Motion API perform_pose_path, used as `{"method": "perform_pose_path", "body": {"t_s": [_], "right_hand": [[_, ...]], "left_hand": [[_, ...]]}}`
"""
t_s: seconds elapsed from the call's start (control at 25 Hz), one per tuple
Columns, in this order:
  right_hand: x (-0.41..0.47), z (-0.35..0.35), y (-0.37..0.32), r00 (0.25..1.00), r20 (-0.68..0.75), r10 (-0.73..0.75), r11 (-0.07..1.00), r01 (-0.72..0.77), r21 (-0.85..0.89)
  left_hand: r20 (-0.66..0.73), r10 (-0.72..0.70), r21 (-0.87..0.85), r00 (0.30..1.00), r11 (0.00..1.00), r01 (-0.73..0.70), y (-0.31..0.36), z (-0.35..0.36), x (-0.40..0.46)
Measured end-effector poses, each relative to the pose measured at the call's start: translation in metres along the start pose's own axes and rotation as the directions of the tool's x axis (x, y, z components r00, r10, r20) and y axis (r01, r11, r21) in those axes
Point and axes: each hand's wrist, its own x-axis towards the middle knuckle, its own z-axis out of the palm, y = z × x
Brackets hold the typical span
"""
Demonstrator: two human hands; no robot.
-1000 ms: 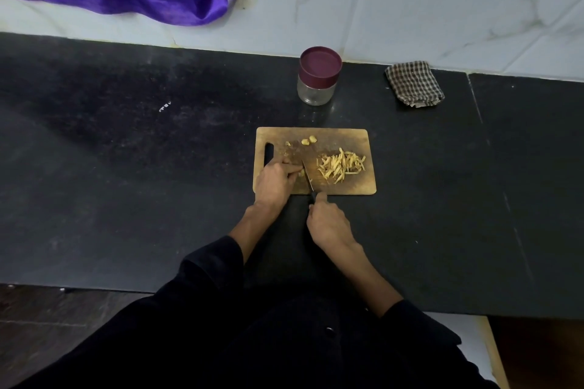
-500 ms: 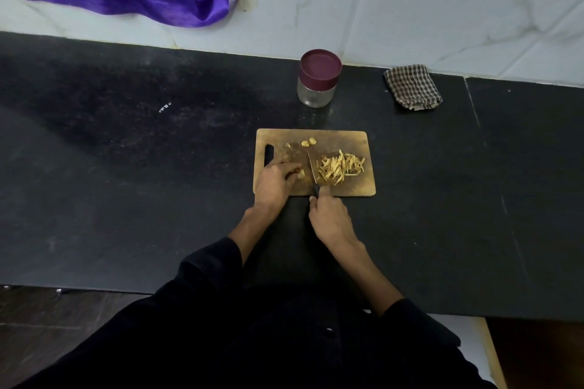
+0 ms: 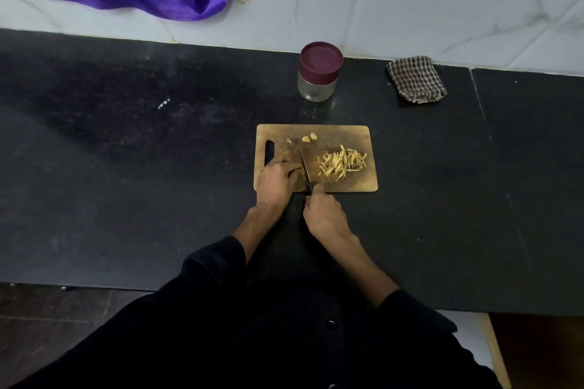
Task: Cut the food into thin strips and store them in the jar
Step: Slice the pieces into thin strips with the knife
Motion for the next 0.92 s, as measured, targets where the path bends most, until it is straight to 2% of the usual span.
{"method": "perform_pose_path", "body": {"t_s": [0.24, 0.48, 0.64, 0.92], "right_hand": [[-0.007, 0.004, 0.008, 0.998, 0.049, 0.025, 0.999, -0.024, -0.033], [-0.009, -0.005, 0.019, 0.997, -0.043, 0.061, 0.998, -0.06, 0.023], [-0.009, -0.005, 0.011, 0.999, -0.037, 0.0, 0.999, 0.002, 0.041], [-0.002, 0.003, 0.003, 1.0, -0.002, -0.024, 1.0, 0.024, 0.02]], "left_hand": [[-0.004, -0.01, 0.035, 1.0, 0.999, 0.01, 0.001, 0.001, -0.001], [-0.017, -0.005, 0.011, 1.0, 1.0, 0.006, 0.001, 0.001, -0.001], [0.004, 0.022, -0.076, 1.0, 0.997, -0.022, -0.007, -0.002, 0.002], [-0.037, 0.028, -0.046, 0.999, 0.998, -0.03, -0.007, 0.003, -0.005]]}}
